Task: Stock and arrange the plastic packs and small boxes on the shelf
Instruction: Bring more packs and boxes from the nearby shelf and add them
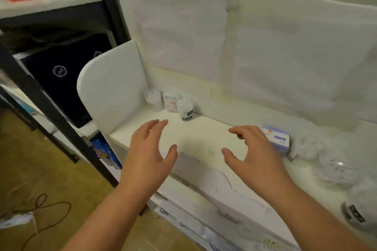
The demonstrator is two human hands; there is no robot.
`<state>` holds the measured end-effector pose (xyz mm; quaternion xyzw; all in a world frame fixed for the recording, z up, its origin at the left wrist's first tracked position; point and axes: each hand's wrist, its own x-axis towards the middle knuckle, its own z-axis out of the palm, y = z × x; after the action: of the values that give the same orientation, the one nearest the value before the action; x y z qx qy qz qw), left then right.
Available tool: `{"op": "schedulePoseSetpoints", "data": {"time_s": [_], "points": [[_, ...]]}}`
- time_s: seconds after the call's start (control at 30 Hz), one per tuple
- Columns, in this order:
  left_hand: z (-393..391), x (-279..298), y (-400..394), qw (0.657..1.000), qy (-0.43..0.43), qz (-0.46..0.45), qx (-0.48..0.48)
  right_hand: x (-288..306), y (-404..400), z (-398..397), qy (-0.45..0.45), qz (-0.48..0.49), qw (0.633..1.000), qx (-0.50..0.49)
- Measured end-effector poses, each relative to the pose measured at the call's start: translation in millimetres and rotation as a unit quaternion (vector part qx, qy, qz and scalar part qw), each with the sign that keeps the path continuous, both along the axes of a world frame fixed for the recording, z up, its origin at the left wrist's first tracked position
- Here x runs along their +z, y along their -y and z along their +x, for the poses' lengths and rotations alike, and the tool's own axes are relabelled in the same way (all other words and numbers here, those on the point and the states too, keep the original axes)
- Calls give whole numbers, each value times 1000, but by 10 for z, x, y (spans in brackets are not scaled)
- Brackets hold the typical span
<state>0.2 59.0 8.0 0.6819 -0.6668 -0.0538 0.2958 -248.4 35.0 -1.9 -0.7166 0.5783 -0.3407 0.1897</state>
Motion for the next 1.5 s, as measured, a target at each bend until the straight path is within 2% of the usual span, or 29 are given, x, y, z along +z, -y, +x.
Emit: {"op": "schedulePoseSetpoints", "data": {"time_s": [0.27,0.47,0.57,0.83,0.97,1.1,1.27,1.5], "points": [[587,-213,1279,997,27,-1,-79,-188,969,824,-27,4,999,-46],[676,-233,1959,981,125,-44,-140,-311,1439,1308,-31,5,997,-71],[678,-260,2135,968,184,-50,-161,-395,1537,1469,-34,3,995,-89],[698,-346,2304,962,187,-51,-193,-524,1560,1671,32,-50,986,-157],[669,-310,2271,957,199,-42,-209,-495,1446,1571,51,-36,985,-164],[585,-244,2150,965,137,-52,-217,-461,1176,1306,96,-37,981,-164],[434,-124,1848,974,-19,-50,-220,-262,731,910,106,-79,974,-183],[-266,156,1114,946,-174,-26,-273,88,-325,193,105,-114,957,-246]]}}
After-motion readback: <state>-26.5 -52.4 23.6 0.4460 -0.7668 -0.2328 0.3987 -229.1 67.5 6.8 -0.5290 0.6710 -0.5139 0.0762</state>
